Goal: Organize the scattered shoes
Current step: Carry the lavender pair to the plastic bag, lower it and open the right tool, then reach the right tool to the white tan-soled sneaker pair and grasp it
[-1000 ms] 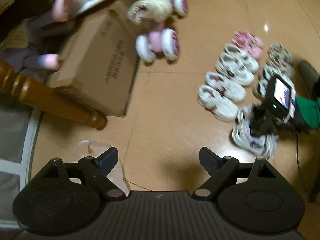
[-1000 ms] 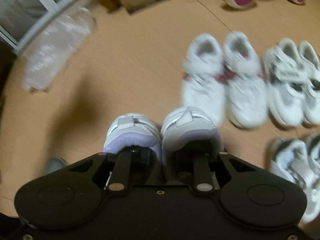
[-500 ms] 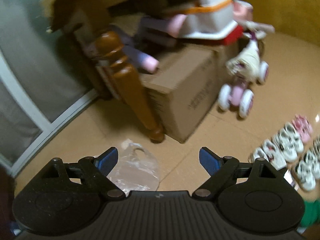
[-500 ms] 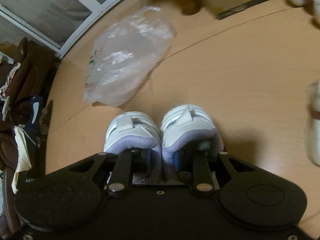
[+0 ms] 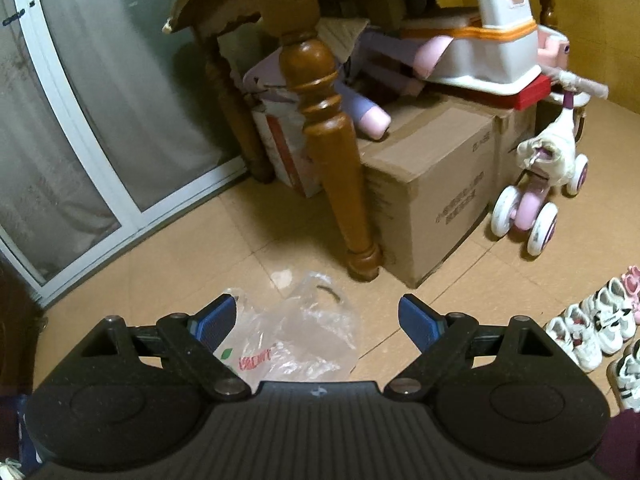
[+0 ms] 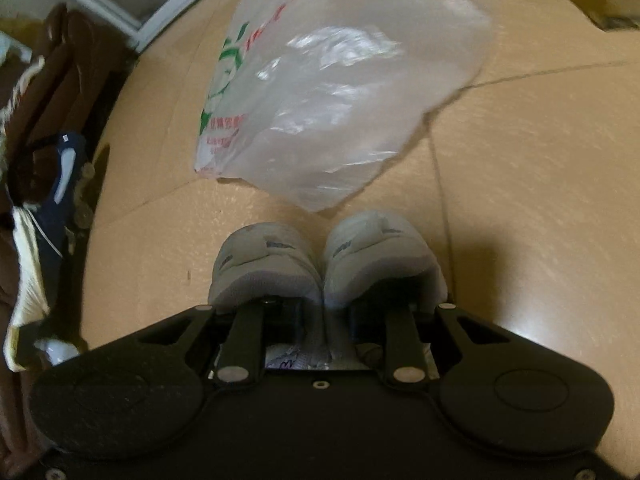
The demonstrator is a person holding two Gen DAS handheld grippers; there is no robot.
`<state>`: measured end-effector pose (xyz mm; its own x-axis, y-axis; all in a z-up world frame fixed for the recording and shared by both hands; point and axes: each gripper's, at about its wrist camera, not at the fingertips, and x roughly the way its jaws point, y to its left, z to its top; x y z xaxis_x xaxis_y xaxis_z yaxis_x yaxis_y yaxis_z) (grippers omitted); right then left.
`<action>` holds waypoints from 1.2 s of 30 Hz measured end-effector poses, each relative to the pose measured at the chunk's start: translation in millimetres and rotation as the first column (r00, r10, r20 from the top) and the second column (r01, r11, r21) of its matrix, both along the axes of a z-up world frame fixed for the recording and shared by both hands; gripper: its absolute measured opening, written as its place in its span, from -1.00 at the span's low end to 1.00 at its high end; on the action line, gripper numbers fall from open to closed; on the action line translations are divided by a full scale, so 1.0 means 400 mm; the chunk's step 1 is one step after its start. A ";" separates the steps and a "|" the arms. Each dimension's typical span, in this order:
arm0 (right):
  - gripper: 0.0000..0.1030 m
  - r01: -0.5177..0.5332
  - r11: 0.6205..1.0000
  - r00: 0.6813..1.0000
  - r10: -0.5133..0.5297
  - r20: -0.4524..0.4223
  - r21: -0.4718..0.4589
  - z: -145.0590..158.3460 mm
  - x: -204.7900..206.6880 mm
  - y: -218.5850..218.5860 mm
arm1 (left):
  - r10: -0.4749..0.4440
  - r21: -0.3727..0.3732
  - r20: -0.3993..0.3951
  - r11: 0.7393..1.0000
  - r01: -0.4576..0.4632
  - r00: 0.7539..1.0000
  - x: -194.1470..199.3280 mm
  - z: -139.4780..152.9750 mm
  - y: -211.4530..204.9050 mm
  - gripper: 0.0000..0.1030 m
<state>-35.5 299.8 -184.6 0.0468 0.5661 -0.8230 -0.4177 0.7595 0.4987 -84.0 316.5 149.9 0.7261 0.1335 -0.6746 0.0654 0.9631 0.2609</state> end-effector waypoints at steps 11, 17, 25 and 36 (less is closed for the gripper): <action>-0.36 -0.084 0.995 0.996 0.083 -0.023 -0.057 -0.056 0.036 0.098 | 0.014 0.015 -0.047 1.000 -0.013 0.999 0.010 -0.046 0.043 0.72; -0.22 -0.115 0.993 0.993 0.115 -0.024 0.006 0.016 0.043 0.044 | 0.002 0.014 -0.031 1.000 -0.002 1.000 0.019 -0.034 0.024 0.72; -0.20 -0.079 0.995 0.997 0.080 -0.004 0.064 0.117 0.060 -0.187 | 0.011 0.011 0.002 1.000 -0.011 1.000 0.038 -0.005 -0.013 0.72; -0.16 0.116 0.991 0.988 -0.107 0.115 -0.068 0.191 0.112 -0.774 | -0.153 -0.031 0.079 0.987 0.156 0.985 0.093 0.068 -0.228 0.72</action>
<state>9.1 -9.6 -108.0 0.1991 0.4901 -0.8486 -0.3778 0.8374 0.3950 -46.7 225.1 177.3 0.7855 -0.0085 -0.6188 0.1956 0.9521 0.2351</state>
